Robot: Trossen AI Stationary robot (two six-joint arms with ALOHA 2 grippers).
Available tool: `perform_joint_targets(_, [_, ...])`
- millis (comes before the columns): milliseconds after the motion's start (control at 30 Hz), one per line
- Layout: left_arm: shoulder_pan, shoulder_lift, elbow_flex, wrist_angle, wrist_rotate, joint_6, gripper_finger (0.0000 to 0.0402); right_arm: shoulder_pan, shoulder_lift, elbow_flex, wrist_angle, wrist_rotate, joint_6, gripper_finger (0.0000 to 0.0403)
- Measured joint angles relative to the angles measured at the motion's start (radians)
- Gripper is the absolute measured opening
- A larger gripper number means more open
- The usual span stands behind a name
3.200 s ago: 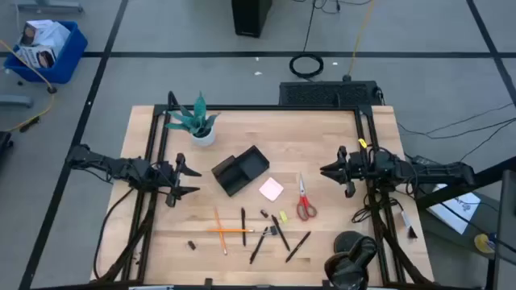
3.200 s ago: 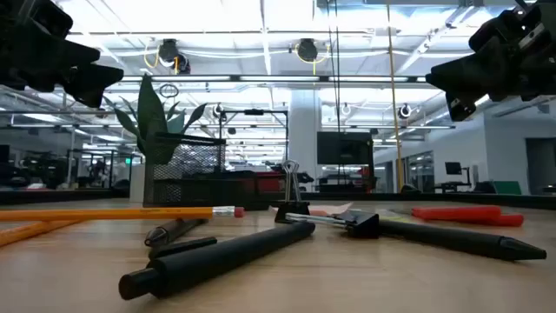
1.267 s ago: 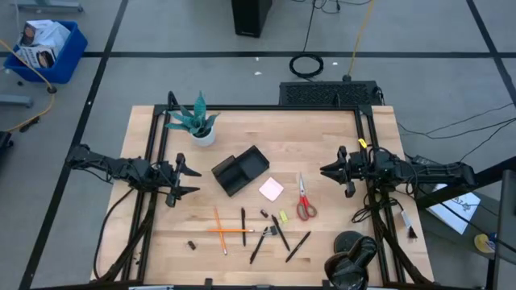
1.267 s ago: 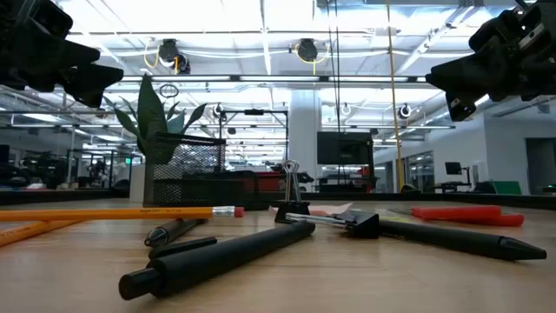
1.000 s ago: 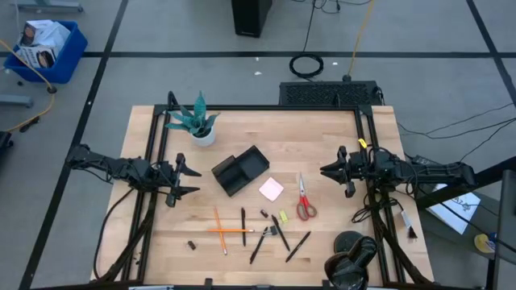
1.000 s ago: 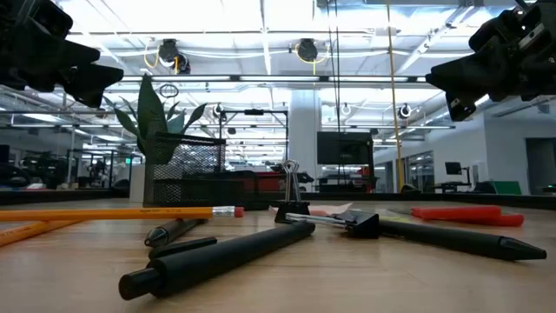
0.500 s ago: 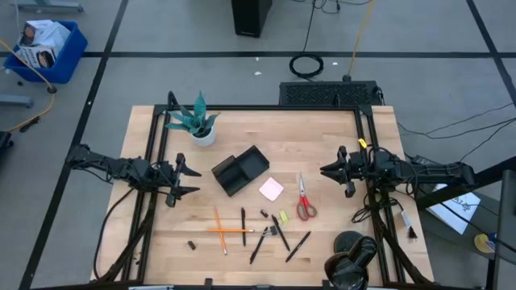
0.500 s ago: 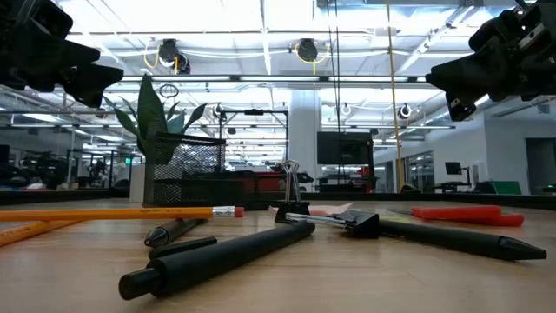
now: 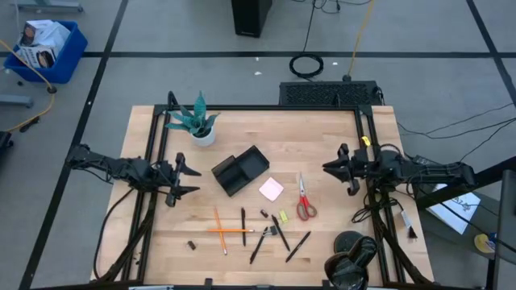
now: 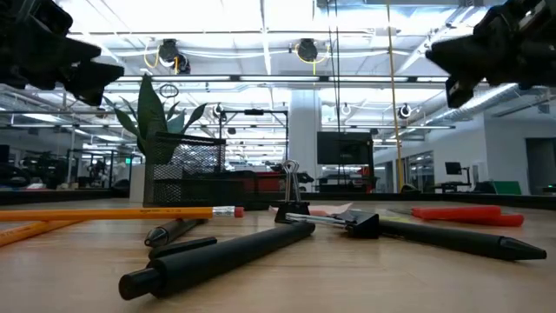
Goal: Pick and place office supplies into organizer
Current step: Put the black binder clip into the black desk organizer
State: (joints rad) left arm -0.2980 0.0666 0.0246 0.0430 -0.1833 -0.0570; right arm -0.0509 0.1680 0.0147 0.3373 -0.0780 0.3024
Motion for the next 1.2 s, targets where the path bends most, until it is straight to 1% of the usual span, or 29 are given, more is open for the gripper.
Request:
perform_joint_targets(67, [0.000,0.000,0.000,0.048,0.000,-0.003,0.0230,0.000,-0.001,0.000,0.051,0.001,0.032,0.0059])
perform_joint_targets(167, [0.000,0.000,0.000,0.094,0.000,-0.023,0.0230,0.000,0.000,-0.001,0.080,0.000,0.066,0.0059])
perform_joint_targets(267, [0.000,0.000,0.000,0.127,0.000,-0.035,0.0230,0.000,0.000,-0.001,0.067,0.001,0.026,0.0059])
perform_joint_targets(433, [0.001,0.000,0.000,0.143,-0.002,-0.042,0.0230,0.000,0.029,-0.001,0.063,0.000,0.072,0.0059])
perform_joint_targets(533, [0.002,0.000,0.000,0.145,-0.002,-0.017,0.0230,0.000,0.067,-0.001,0.076,0.000,0.082,0.0059])
perform_joint_targets(633, [0.002,0.000,0.000,0.148,-0.002,-0.037,0.0230,0.007,0.124,-0.001,0.151,0.000,0.140,0.0059])
perform_joint_targets(700, [0.002,0.000,0.000,0.148,-0.001,-0.076,0.0230,0.034,0.174,-0.001,0.219,0.003,0.186,0.0059])
perform_joint_targets(767, [0.002,0.000,0.000,0.148,-0.005,-0.073,0.0230,0.072,0.233,-0.001,0.272,0.011,0.180,0.0059])
perform_joint_targets(867, [0.003,0.000,0.000,0.150,-0.028,-0.032,0.0230,0.142,0.332,-0.001,0.380,0.109,0.160,0.0059])
perform_joint_targets(1033, [0.003,0.000,0.001,0.154,-0.071,0.026,0.0230,0.262,0.523,0.008,0.521,0.266,0.074,0.0059])
perform_joint_targets(1133, [0.003,0.000,0.002,0.182,-0.083,0.090,0.0230,0.331,0.654,0.049,0.517,0.416,0.049,0.0059])
perform_joint_targets(1200, [0.003,0.000,0.002,0.197,-0.088,0.120,0.0230,0.364,0.757,0.098,0.464,0.508,0.047,0.0055])
